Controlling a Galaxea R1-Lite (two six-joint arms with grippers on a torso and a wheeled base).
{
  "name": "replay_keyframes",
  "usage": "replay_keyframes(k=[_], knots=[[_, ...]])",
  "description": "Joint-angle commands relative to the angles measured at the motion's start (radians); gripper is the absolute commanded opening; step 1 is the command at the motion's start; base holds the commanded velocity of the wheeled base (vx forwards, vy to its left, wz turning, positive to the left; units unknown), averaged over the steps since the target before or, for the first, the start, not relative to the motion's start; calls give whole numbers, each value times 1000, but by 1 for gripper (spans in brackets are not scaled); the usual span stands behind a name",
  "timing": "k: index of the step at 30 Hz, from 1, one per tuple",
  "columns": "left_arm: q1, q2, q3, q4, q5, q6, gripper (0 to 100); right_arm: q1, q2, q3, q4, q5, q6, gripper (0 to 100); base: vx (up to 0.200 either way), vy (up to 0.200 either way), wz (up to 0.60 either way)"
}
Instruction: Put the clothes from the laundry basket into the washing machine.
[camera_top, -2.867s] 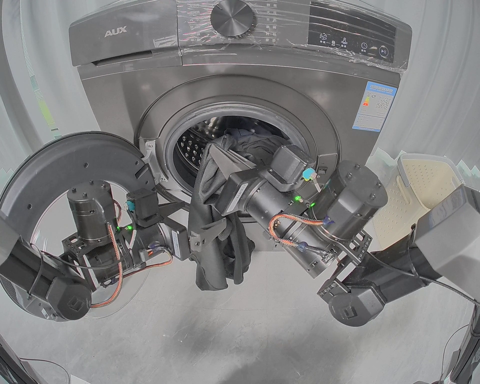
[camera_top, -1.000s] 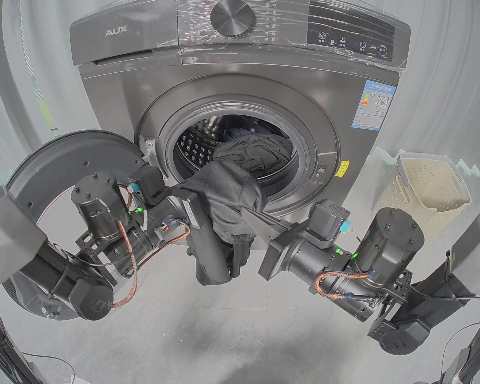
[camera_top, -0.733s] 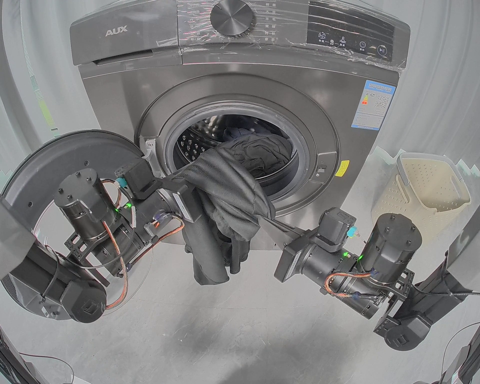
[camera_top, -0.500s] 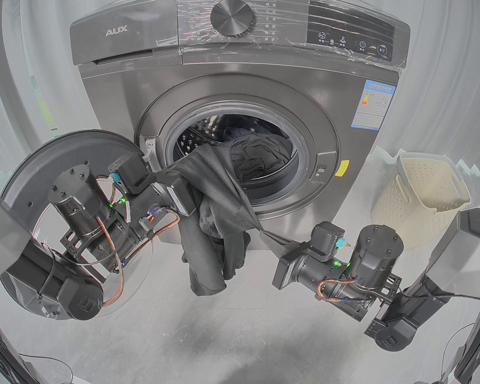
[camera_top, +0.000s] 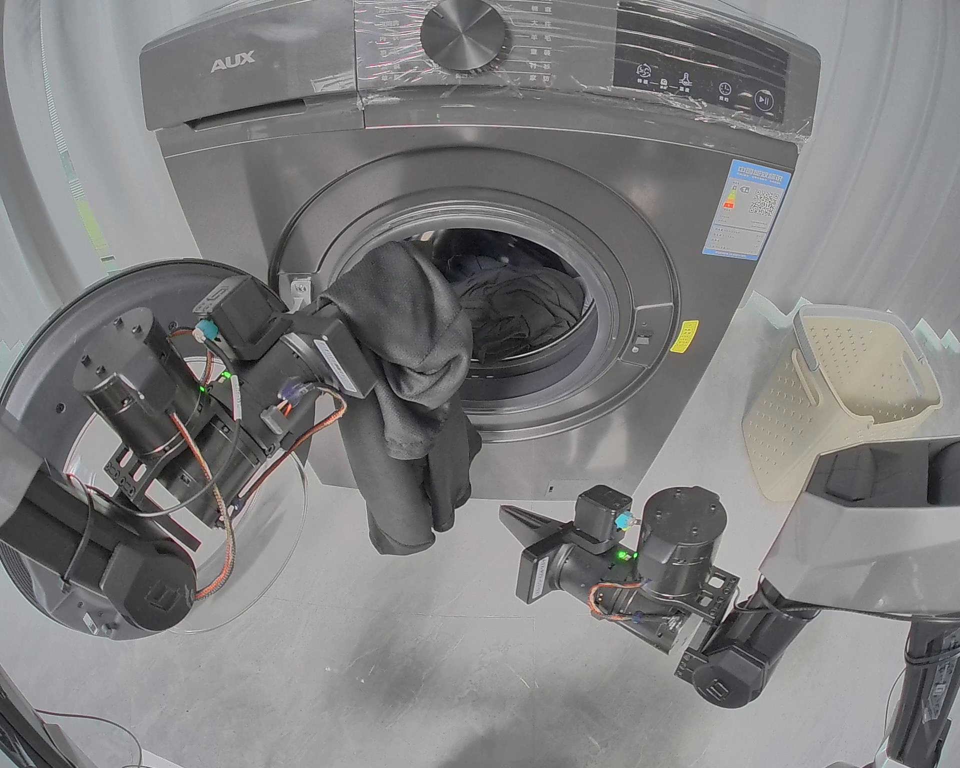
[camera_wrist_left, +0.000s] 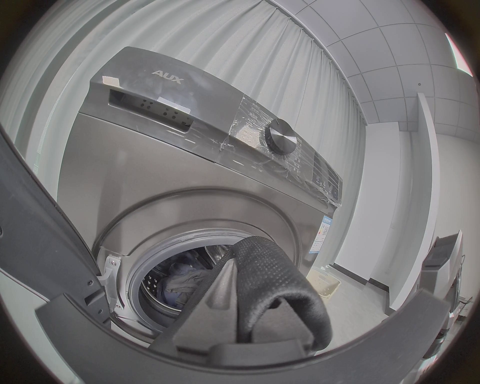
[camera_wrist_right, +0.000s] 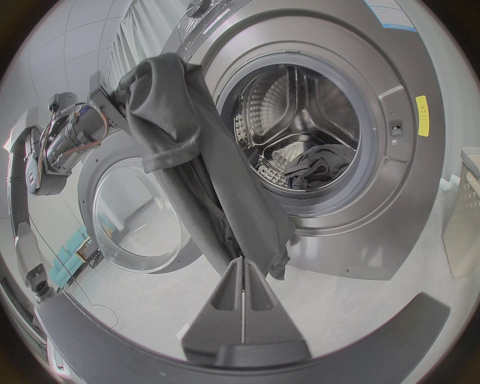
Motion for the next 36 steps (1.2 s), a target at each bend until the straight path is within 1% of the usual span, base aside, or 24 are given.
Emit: replay_keyframes(k=[1, 5, 9, 10, 13, 17, 22, 26, 30, 36], knots=[[-1, -9, -1, -1, 2, 0, 0, 8, 57, -56, -1, 3, 0, 0, 0, 0, 0], [-3, -9, -10, -1, 3, 0, 0, 8, 104, -106, 5, 3, -3, 0, 0, 0, 0], [-5, -9, -12, -1, 3, 0, 0, 2, 156, -158, 8, 11, -22, 0, 0, 0, 0], [-8, -9, -10, -2, 3, 0, 0, 2, 190, -211, 10, 14, -26, 0, 0, 0, 0], [-11, -9, -7, -2, 3, 0, 0, 2, 233, -298, 16, 14, -29, 0, 0, 0, 0], [-15, -9, -2, -4, 3, 0, 0, 2, 274, -381, 16, 14, -29, 0, 0, 0, 0], [-15, -7, -1, -4, 3, 0, 0, 8, 279, -418, 16, 14, -29, 0, 0, 0, 0], [-17, -9, 2, -4, 3, 0, 0, -2, 299, -485, 16, 15, -29, 0, 0, 0, 0], [-14, -9, 8, -7, 3, 0, 0, 13, 300, -474, 2, 17, -29, 0, 0, 0, 0], [-8, -6, 2, -10, 3, 0, 0, 53, 273, -373, -12, 17, -26, 0, 0, 0, 0]])
